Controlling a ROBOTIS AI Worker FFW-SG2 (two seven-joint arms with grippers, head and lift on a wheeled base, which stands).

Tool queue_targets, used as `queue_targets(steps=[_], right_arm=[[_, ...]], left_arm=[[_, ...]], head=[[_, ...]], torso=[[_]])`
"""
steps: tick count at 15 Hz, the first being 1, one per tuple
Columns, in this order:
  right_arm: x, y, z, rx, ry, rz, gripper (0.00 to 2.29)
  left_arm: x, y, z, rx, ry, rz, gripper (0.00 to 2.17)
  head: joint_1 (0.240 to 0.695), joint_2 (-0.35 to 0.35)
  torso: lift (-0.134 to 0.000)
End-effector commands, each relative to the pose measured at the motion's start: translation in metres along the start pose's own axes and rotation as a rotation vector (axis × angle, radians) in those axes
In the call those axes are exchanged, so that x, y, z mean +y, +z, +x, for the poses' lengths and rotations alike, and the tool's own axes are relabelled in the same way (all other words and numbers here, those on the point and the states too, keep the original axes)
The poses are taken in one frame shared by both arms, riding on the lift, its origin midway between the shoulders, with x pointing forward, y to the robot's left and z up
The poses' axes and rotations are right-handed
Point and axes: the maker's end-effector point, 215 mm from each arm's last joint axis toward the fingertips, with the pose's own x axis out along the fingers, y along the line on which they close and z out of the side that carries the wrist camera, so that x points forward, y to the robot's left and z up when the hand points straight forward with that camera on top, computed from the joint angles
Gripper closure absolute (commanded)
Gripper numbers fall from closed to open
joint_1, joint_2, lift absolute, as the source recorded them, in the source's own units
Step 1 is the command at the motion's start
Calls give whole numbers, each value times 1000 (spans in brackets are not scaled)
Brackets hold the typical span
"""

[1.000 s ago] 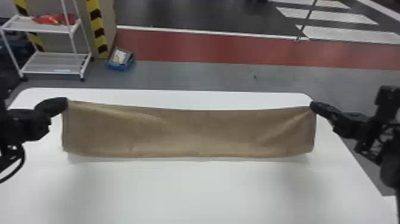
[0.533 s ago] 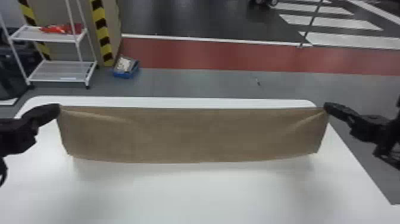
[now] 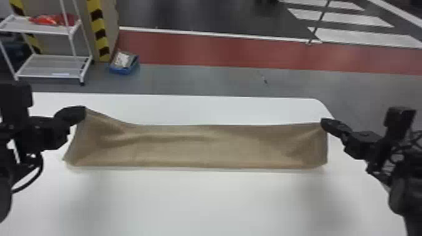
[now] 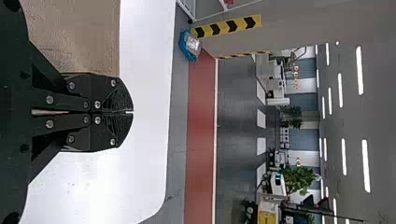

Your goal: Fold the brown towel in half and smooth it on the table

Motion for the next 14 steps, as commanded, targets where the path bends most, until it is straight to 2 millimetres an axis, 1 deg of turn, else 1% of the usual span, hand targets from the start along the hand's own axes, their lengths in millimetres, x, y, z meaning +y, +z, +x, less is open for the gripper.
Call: queue_targets(steps=[1,3,4,5,6,8,9,11,12,13,14], right_arm=[[-7,-4,4,10,-12,-3,1480],[-5,3,8,0,-9,-10,1480],[-6,10,6,-16,-14,-9,1480],[-6,20,1,-37,-15,-7,1480],[-7,26,-7,-55,-18,-12,1480],[-12,37,-29,-97,-27,6,1480],[-17,37,-39,-105,-38,13,1480],[-26,40,-61,-129,-51,26,1480],[-24,36,-66,-120,-44,27,1480],[-22,33,-68,-115,-38,18,1480],[-22,26,-65,-94,-40,8,1480]], left_arm=[[6,-3,13,6,4,-7,1393],[13,0,10,-1,15,-9,1393],[21,1,6,-7,28,-15,1393],[30,3,-7,-20,39,-29,1393],[39,4,-24,-32,48,-42,1389],[50,12,-59,-66,44,-70,1393],[53,14,-74,-64,45,-85,1393],[47,11,-100,-40,26,-97,1389],[43,12,-109,-36,23,-90,1389],[36,11,-110,-35,13,-88,1389],[31,13,-107,-34,7,-80,1389]], head=[[695,-178],[695,-179],[695,-175],[695,-172],[695,-167],[695,-157],[695,-152],[695,-150],[695,-159],[695,-165],[695,-170]], torso=[[-120],[-120],[-120],[-120],[-120],[-120],[-120],[-120],[-120],[-120],[-120]])
